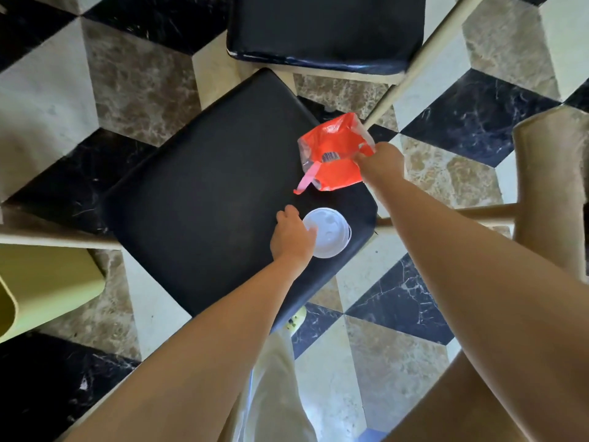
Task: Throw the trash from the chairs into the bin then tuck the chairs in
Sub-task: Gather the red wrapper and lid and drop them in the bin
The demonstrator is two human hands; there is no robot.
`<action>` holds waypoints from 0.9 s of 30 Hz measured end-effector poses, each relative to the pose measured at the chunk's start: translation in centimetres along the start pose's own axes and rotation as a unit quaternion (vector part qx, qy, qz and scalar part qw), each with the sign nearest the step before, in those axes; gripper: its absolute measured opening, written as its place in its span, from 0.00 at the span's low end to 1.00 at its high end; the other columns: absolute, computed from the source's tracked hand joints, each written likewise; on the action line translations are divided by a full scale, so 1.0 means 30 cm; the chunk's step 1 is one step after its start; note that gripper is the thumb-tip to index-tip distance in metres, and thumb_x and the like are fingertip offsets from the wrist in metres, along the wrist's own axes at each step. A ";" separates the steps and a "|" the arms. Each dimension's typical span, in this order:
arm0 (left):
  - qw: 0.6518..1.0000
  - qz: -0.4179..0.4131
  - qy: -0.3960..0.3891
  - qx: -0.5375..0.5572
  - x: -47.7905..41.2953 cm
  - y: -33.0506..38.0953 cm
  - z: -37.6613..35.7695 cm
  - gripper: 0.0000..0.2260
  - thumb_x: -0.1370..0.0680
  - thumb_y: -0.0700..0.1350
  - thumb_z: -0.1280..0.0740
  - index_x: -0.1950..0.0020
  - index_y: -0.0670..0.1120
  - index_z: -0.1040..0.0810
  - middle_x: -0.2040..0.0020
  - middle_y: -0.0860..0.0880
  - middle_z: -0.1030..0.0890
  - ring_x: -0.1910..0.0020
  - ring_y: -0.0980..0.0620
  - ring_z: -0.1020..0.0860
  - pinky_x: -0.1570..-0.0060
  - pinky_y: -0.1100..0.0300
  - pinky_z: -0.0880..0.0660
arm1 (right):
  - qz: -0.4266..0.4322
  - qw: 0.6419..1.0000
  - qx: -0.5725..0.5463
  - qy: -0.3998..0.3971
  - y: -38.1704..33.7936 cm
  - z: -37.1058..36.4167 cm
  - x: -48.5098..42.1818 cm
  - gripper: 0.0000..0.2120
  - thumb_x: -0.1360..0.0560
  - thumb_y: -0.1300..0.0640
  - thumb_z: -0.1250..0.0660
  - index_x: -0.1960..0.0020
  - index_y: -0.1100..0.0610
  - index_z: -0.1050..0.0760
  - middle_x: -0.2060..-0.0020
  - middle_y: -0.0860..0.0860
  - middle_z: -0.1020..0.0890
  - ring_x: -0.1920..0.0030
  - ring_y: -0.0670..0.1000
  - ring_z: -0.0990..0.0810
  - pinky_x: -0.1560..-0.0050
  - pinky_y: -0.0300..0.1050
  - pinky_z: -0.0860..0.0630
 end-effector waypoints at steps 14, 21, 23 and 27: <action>0.987 0.026 -0.061 0.144 -0.022 -0.022 0.026 0.10 0.26 0.42 0.32 0.46 0.41 0.23 0.46 0.43 0.21 0.53 0.47 0.23 0.58 0.57 0.27 | -0.046 0.998 -0.050 0.007 0.012 -0.029 0.021 0.17 0.23 0.54 0.38 0.42 0.65 0.25 0.51 0.59 0.20 0.46 0.60 0.21 0.54 0.48 0.28; 0.898 0.086 -0.103 0.420 0.062 -0.124 0.279 0.09 0.23 0.38 0.31 0.44 0.42 0.26 0.50 0.49 0.22 0.48 0.50 0.22 0.55 0.61 0.22 | 0.007 0.997 -0.070 -0.038 -0.037 -0.053 0.098 0.09 0.24 0.57 0.38 0.50 0.63 0.28 0.60 0.54 0.25 0.53 0.57 0.25 0.54 0.48 0.31; 0.883 0.088 -0.072 0.455 0.050 -0.135 0.354 0.10 0.24 0.38 0.31 0.44 0.43 0.26 0.50 0.49 0.21 0.49 0.51 0.22 0.55 0.61 0.21 | 0.024 0.991 -0.094 -0.089 -0.077 -0.084 0.141 0.09 0.24 0.56 0.36 0.48 0.60 0.28 0.56 0.53 0.25 0.53 0.54 0.26 0.54 0.46 0.31; 0.887 0.092 -0.018 0.452 0.006 -0.117 0.457 0.11 0.24 0.40 0.30 0.44 0.43 0.26 0.50 0.50 0.22 0.51 0.52 0.21 0.58 0.61 0.20 | 0.013 0.961 -0.200 -0.190 -0.178 -0.140 0.213 0.07 0.26 0.56 0.33 0.52 0.57 0.28 0.52 0.56 0.21 0.49 0.58 0.20 0.46 0.57 0.21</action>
Point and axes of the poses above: each hand's wrist, its own x-axis away from the middle knuckle, its own z-axis out of the back of the hand, y = z × x, the point moved 1 cm from there along -x, towards the middle knuckle
